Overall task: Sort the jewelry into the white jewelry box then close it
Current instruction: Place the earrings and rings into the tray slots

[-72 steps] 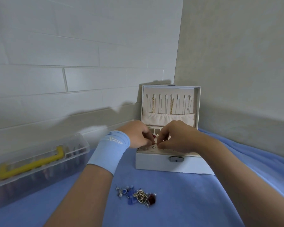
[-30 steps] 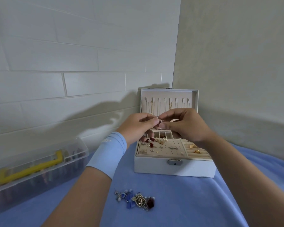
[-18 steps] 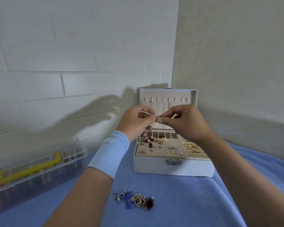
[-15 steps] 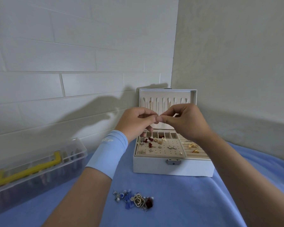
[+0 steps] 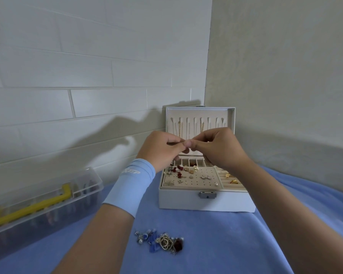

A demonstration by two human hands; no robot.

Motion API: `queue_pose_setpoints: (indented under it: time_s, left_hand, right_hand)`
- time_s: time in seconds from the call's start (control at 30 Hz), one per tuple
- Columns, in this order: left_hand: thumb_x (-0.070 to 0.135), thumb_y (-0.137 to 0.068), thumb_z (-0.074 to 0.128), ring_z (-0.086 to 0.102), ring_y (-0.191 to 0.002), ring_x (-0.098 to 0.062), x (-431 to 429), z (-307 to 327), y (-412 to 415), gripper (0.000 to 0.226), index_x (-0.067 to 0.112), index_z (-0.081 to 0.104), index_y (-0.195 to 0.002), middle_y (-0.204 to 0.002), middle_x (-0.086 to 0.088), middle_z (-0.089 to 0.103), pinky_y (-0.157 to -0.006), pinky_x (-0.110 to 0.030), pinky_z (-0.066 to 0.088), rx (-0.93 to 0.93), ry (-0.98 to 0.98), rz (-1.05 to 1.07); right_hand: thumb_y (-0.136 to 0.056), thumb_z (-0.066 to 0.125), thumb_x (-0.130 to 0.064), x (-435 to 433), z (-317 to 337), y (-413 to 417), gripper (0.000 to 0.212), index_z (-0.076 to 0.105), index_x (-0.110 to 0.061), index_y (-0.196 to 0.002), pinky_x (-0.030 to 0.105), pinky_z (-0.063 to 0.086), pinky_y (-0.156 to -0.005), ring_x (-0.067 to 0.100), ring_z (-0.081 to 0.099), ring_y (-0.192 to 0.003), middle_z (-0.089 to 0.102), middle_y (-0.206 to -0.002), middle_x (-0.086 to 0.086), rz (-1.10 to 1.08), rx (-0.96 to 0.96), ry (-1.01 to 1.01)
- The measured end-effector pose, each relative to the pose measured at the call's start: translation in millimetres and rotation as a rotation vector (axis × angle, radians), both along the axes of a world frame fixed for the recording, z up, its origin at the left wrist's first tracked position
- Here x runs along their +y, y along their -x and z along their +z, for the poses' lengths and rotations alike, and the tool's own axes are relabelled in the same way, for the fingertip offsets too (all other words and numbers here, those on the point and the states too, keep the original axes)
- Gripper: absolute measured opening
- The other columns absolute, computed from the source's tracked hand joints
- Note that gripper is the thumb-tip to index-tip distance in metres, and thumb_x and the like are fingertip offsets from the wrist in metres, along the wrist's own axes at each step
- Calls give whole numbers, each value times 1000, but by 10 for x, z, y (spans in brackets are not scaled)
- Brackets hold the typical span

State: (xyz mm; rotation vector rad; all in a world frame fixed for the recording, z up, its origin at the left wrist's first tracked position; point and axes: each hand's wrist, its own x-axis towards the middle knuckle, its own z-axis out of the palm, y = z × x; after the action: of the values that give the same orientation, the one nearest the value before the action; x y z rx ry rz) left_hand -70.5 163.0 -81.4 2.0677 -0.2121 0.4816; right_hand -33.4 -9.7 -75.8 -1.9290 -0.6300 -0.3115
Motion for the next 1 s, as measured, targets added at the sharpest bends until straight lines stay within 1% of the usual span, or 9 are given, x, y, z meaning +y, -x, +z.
queue_pose_setpoints:
  time_s: [0.13, 0.23, 0.37, 0.5, 0.6, 0.67, 0.77, 0.9, 1.0]
  left_hand:
    - [27, -91, 69, 68, -63, -19, -11, -22, -27, 13, 20, 80, -88, -81, 1, 77, -50, -15, 46, -7, -16, 6]
    - [22, -93, 63, 71, -79, -22, -28, -55, -50, 16, 24, 79, -98, -94, -1, 77, -63, -20, 53, 28, -79, -18]
    - [26, -96, 60, 63, -91, -4, -49, -150, -85, 23, 28, 74, -114, -107, 18, 68, -87, -23, 50, 44, -280, 27]
    - [27, -95, 58, 62, -88, -6, -75, -252, -93, 23, 33, 75, -108, -102, 14, 71, -77, -21, 44, 89, -455, 52]
    - [29, -95, 60, 60, -100, -11, -108, -307, -112, 21, 34, 75, -108, -110, 10, 68, -83, -22, 43, 114, -579, 23]
    - [30, -96, 59, 57, -108, -13, -119, -336, -128, 21, 34, 75, -109, -112, 10, 65, -91, -25, 44, 131, -627, 8]
    - [30, -95, 59, 54, -114, -13, -123, -359, -130, 21, 35, 74, -110, -116, 9, 63, -96, -26, 43, 145, -640, 13]
    - [31, -94, 60, 53, -116, -14, -136, -368, -137, 20, 36, 75, -106, -115, 9, 62, -100, -33, 46, 149, -644, 10]
    - [31, -94, 59, 49, -118, -11, -132, -366, -147, 20, 37, 74, -105, -103, 13, 57, -102, -35, 44, 145, -665, 1]
  right_hand:
    - [-82, 83, -17, -37, 11, -3, 8, 79, -10, -83, 22, 44, -43, 12, 47, -39, 61, -49, 3, 68, 109, -80]
    - [-86, 79, -15, -97, 0, -77, 2, 79, -14, -84, 23, 47, -43, 13, 53, -41, 66, -54, 6, 15, 114, -20]
    - [-88, 77, -18, -229, -104, -249, 6, 78, -22, -83, 15, 47, -52, -2, 59, -49, 72, -72, -8, -148, 12, 284]
    - [-85, 80, -30, -241, -247, -359, 6, 78, -29, -79, 31, 58, -76, 4, 64, -78, 70, -79, -15, -260, -26, 627]
    - [-86, 76, -34, -191, -293, -345, 5, 77, -31, -83, 26, 53, -71, 6, 63, -83, 71, -84, -15, -280, -67, 749]
    - [-88, 73, -34, -178, -312, -329, 5, 76, -32, -85, 22, 46, -64, 6, 62, -83, 71, -87, -15, -284, -106, 776]
    - [-89, 71, -36, -170, -329, -314, 6, 75, -33, -86, 24, 42, -66, 6, 60, -83, 70, -89, -15, -301, -148, 811]
    - [-88, 71, -37, -190, -336, -327, 7, 74, -34, -83, 24, 44, -66, 6, 61, -83, 71, -89, -15, -268, -122, 819]
    - [-90, 68, -40, -235, -302, -336, 12, 76, -32, -85, 30, 53, -77, 9, 62, -87, 71, -92, -13, -196, -32, 778]
